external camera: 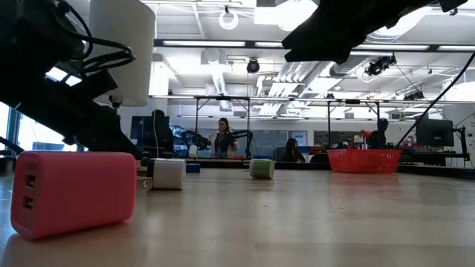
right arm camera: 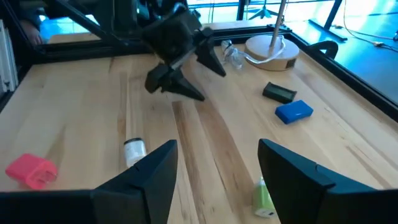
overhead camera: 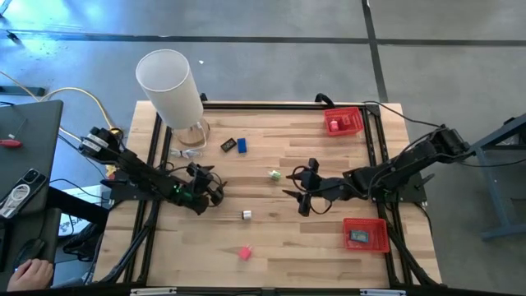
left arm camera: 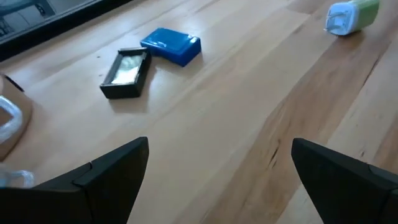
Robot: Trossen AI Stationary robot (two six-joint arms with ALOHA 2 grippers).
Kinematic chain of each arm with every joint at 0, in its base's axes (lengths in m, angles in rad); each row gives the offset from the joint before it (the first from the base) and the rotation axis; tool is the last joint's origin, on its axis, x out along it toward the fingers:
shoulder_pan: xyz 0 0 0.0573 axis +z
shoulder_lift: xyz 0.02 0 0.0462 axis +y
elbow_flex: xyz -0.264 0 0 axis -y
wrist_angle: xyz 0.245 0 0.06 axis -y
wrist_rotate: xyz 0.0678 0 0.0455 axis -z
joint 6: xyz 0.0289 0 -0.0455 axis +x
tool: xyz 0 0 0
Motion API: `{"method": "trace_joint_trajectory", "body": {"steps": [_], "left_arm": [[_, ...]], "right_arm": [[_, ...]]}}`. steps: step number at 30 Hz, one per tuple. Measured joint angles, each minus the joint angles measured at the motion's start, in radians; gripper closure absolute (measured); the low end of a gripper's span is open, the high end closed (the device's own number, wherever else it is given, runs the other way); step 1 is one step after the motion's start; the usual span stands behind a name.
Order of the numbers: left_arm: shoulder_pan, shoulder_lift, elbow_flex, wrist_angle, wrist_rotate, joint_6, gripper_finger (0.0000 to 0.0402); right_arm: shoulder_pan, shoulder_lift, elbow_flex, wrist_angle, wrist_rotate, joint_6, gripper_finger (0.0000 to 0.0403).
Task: Pick & Place Office items
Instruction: Put the black digital clock into the bottom red basket
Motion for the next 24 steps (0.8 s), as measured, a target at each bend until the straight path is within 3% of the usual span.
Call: {"method": "trace_joint_trajectory", "body": {"steps": [16, 24], "left_arm": [[0.075, 0.373, 0.003, 0.354, -0.004, -0.019, 0.0016], [0.087, 0.406, 0.003, 0.350, -0.046, -0.007, 0.0016]], "right_arm": [[0.000, 0.000, 0.000, 0.000, -0.004, 0.007, 0.0191], [0.000, 0.000, 0.000, 0.000, -0.005, 0.008, 0.0191]]}}
